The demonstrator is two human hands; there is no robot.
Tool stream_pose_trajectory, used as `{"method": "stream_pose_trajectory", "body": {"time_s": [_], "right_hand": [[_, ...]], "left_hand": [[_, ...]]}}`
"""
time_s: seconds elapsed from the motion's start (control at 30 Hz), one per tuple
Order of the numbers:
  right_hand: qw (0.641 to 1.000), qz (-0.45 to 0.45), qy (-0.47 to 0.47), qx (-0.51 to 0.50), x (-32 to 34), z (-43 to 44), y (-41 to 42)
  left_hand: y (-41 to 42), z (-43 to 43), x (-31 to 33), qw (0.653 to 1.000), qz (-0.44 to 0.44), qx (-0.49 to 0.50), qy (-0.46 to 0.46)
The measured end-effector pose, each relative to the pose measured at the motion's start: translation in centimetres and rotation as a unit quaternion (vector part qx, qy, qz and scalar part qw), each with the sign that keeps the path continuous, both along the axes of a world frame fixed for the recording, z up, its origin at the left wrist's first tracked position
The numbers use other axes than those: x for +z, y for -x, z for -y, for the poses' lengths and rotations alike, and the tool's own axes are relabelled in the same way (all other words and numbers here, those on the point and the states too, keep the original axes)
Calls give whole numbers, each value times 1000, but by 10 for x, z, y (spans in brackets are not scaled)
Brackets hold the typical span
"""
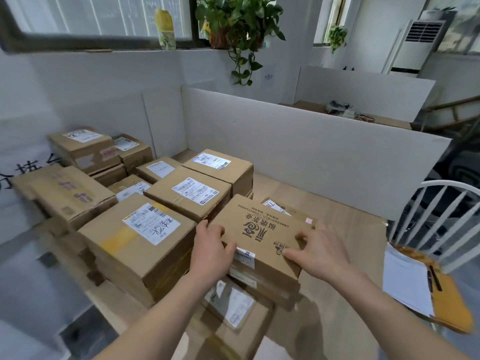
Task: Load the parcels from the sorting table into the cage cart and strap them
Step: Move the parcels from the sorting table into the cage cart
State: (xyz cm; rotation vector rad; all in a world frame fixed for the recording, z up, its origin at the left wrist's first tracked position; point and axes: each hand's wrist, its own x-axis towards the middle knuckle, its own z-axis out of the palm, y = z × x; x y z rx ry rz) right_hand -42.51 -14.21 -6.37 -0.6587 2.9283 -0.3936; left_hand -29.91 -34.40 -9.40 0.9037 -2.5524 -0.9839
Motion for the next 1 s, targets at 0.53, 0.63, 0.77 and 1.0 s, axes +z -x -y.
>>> {"method": "stream_pose_trajectory", "body": {"time_s": [0.53, 0.63, 0.77, 1.0], "right_hand": [[978, 131, 81, 139, -11, 22, -36], [983, 105, 100, 117, 2, 19, -50], [984, 23, 147, 95, 49, 16, -75], [958, -123, 233, 110, 134, 38, -143]], "left_hand": [[-67, -53, -4, 992, -22, 9, -125], [-76, -51, 5, 994, -35, -16, -98], [-86, -45, 42, 993, -101, -58, -36], [-139, -15, 127, 968, -234, -67, 66]]}}
